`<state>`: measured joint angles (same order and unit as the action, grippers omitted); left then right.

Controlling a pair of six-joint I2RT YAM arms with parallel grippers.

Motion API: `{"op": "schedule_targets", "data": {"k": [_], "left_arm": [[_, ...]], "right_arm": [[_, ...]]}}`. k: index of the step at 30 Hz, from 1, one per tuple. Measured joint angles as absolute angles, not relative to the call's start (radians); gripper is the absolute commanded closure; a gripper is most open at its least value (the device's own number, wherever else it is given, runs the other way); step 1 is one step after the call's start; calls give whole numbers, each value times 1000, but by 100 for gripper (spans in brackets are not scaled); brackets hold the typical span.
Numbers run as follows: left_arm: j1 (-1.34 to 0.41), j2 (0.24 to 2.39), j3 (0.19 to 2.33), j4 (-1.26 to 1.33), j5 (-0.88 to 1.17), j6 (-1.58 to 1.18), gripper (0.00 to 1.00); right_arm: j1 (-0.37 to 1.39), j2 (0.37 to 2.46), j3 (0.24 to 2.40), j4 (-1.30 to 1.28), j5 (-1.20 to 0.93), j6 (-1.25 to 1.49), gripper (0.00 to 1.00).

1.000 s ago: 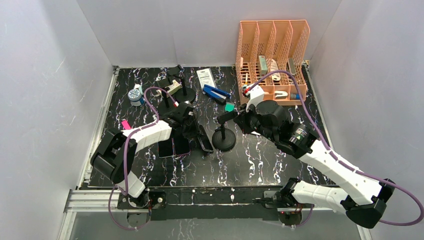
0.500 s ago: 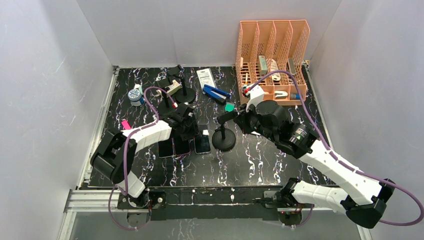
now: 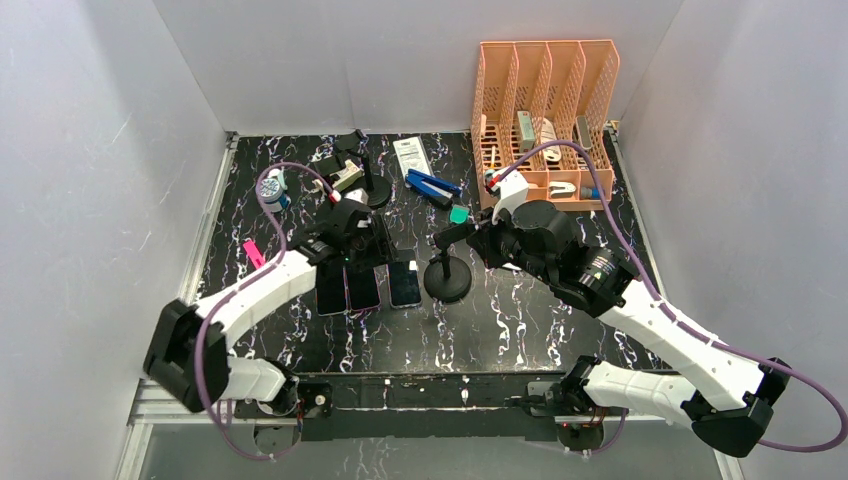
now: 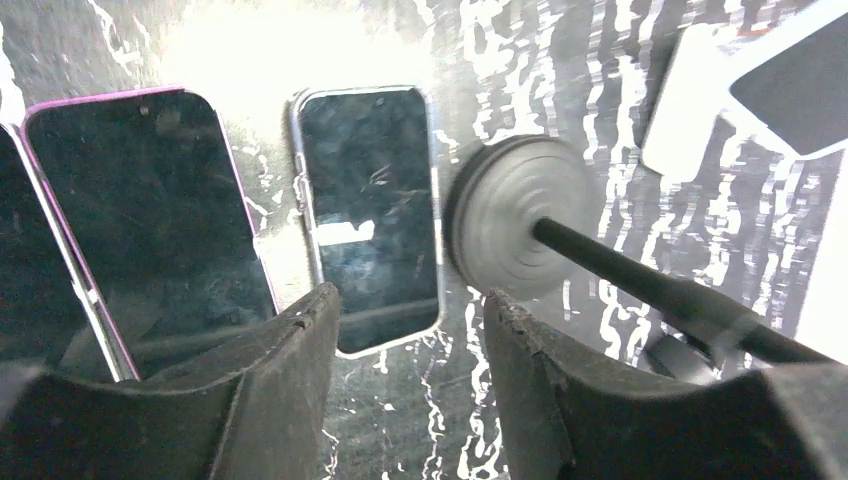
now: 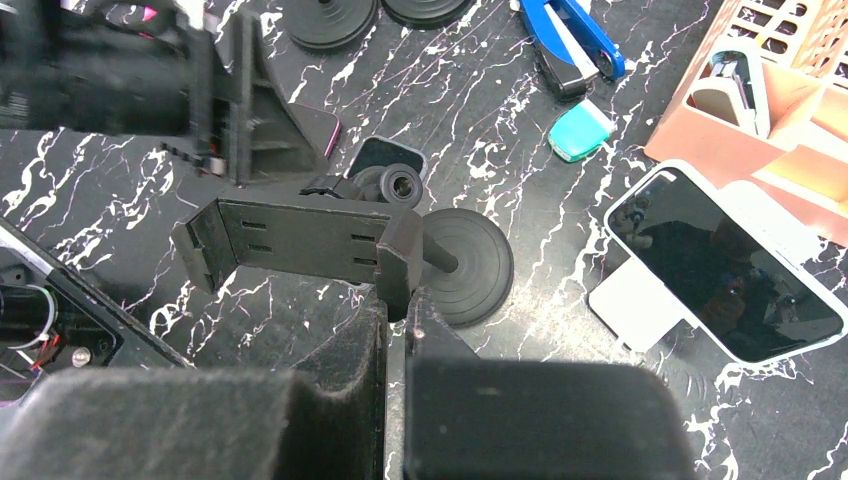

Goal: Remove the phone from the phone stand
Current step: Place the phone at the center of the board, then pick up the phone stand at the center of the board.

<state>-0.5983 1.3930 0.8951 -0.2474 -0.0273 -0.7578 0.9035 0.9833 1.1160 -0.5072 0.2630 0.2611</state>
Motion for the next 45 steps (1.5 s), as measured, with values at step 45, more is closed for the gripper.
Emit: {"op": "schedule_targets", "data": {"k": [45], "left_arm": [[-809, 1114, 813, 394, 355, -234, 21]], "right_arm": [[904, 984, 1124, -522, 255, 259, 99]]}}
